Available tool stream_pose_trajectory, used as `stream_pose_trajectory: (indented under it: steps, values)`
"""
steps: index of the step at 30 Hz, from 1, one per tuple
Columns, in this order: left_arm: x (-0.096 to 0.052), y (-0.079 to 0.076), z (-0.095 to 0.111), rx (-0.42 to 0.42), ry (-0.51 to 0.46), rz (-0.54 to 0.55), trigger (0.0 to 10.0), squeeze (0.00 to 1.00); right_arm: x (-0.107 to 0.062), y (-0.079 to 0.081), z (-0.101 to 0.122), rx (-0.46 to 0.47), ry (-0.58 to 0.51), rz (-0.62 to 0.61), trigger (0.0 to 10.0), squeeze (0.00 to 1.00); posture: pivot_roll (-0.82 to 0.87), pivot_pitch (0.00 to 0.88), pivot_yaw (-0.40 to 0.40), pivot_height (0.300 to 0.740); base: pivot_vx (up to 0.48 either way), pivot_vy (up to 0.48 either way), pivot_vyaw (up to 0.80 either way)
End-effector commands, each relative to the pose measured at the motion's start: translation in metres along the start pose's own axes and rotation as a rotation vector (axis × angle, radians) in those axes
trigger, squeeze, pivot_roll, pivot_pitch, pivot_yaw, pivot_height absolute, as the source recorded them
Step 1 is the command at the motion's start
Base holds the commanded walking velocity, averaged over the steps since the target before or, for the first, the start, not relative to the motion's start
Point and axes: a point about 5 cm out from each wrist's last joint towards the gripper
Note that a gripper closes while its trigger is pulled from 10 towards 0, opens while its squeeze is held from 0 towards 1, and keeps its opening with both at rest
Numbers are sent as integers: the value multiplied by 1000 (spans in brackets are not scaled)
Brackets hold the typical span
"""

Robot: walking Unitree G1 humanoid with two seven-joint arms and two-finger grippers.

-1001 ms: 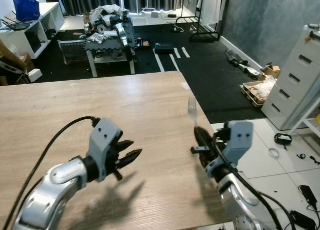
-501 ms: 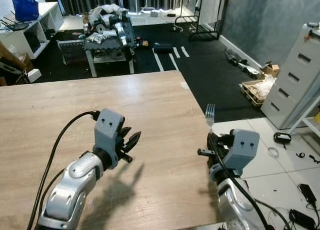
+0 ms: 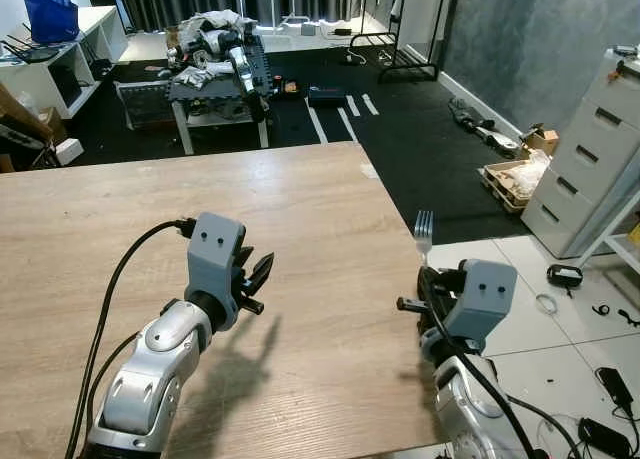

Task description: Setting the table

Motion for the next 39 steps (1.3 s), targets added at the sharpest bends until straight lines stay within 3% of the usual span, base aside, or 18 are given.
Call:
stream_pose_trajectory:
  steps: [1,13,20,39]
  values:
    - [0,3,-3,0,5,19,10000,0,0,-1,-2,0,2,-12,10000,0,81,52,112,740,0,0,0]
    - [1,4,-3,0,2,27,10000,0,0,1,-2,39,-12,2,10000,0,81,53,111,740,0,0,0]
    - [1,4,-3,0,0,28,10000,0,0,3,-2,11,-5,21,10000,0,81,59,112,740,0,0,0]
    - [1,5,-3,3,0,34,10000,0,-1,7,-3,0,-2,60,10000,0,86,65,109,740,0,0,774]
Point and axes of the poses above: a point about 5 cm out from each wrist's last joint towards the gripper, its own x axis pointing out of the wrist towards the gripper, its own z axis along the axis of the wrist's last joint, y = z × x, and after that the axes turned 13 degrees about -x, right-handed
